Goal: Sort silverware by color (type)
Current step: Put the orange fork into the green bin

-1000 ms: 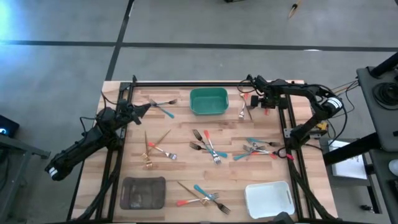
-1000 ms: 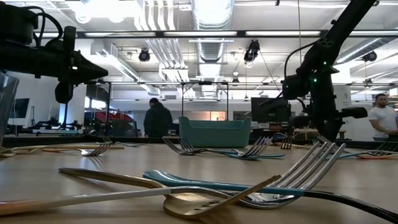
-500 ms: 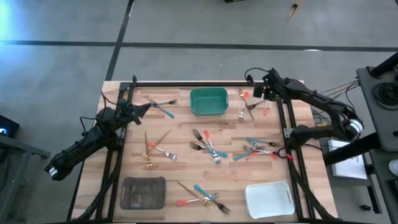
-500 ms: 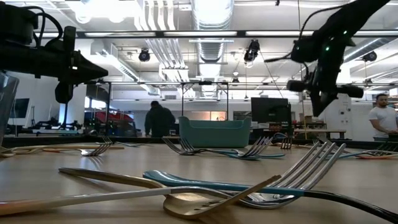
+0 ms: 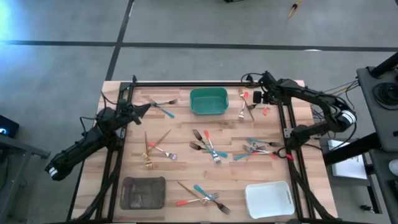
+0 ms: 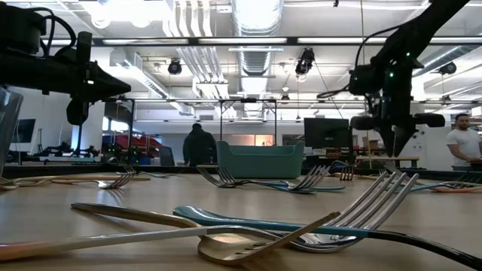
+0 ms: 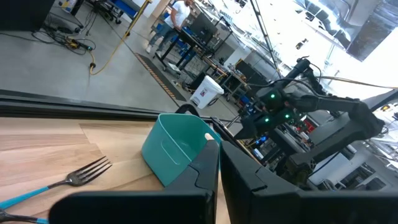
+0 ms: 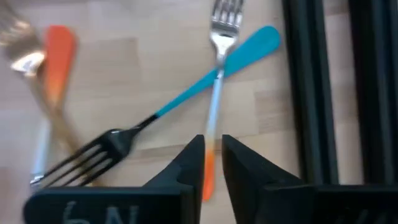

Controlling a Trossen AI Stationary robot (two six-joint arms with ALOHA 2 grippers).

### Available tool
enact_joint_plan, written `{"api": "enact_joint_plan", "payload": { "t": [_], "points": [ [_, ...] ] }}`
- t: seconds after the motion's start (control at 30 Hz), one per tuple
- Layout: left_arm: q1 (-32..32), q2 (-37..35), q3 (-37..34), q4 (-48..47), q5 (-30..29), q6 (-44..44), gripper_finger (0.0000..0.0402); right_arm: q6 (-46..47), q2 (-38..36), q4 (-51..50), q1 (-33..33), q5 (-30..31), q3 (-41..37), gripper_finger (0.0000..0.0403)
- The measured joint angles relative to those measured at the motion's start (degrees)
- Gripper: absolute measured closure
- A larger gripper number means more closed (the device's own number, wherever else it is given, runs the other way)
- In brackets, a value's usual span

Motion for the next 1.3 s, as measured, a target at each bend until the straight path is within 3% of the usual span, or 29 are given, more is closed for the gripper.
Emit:
{"api": "enact_joint_plan", "payload": {
  "t": [0.23,0.43,0.7,1.07,1.3],
  "points": [
    [0.0,0.0,0.0,0.0,0.0,0.0,0.0401,5.3,4.1,0.8,-0.1,0.0,0.0,0.0291],
    [0.0,0.0,0.0,0.0,0.0,0.0,0.0401,9.0,9.7,1.9,-0.3,0.3,0.0,0.0284],
    [0.0,0.0,0.0,0.0,0.0,0.0,0.0401,14.3,15.4,5.3,-0.1,2.4,0.4,0.0312],
    [0.0,0.0,0.0,0.0,0.0,0.0,0.0401,15.1,15.8,5.9,0.0,3.6,0.6,0.0383],
    [0.0,0.0,0.0,0.0,0.0,0.0,0.0401,15.1,15.5,5.1,-0.1,3.6,0.5,0.0391]
  ]
}}
